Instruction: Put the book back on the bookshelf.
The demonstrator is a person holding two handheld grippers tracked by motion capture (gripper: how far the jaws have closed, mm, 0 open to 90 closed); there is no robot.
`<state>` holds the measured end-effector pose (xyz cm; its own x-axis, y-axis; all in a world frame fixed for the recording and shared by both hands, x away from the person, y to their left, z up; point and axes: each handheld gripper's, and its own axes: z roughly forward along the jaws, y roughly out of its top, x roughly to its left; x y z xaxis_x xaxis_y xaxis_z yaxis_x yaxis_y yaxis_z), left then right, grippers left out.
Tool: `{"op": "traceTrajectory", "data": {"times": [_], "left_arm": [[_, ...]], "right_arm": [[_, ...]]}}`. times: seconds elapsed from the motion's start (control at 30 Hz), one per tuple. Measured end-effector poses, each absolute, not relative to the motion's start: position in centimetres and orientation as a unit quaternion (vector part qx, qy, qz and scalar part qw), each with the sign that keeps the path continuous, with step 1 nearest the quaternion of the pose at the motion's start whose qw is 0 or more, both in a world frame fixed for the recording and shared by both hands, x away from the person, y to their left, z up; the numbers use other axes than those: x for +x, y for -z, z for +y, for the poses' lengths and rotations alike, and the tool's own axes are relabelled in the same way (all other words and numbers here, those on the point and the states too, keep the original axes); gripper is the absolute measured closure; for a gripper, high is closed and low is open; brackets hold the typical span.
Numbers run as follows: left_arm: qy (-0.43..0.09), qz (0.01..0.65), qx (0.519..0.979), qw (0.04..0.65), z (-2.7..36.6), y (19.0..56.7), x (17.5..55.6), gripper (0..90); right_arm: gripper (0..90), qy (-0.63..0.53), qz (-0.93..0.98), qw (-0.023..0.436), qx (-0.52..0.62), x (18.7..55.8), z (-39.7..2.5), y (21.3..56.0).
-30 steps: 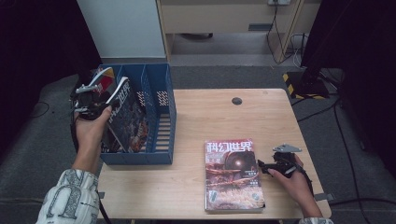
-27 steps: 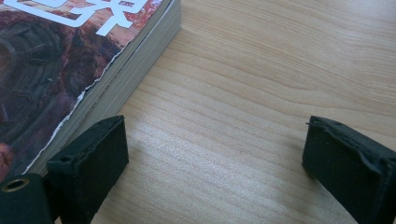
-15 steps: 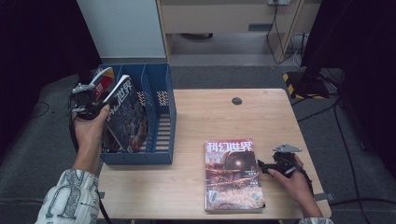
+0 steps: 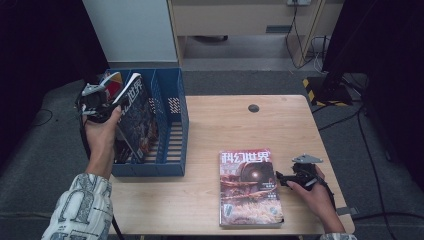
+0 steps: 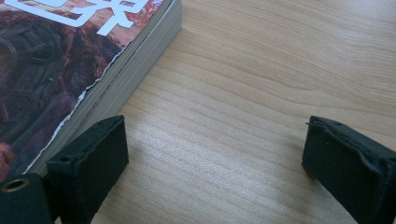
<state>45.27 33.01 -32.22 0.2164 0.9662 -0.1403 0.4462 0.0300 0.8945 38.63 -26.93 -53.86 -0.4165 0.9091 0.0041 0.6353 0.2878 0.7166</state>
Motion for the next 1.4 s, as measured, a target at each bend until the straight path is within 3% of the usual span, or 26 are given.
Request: {"op": "traceTrajectory", "data": {"times": [1.4], "left_arm": [[-0.282, 0.572, 0.612, 0.468, 33.4, 34.2, 46.7, 81.2]], "right_arm": [[7.2, -0.330, 0.775, 0.209, 0.497, 38.6, -26.9, 53.9]]}}
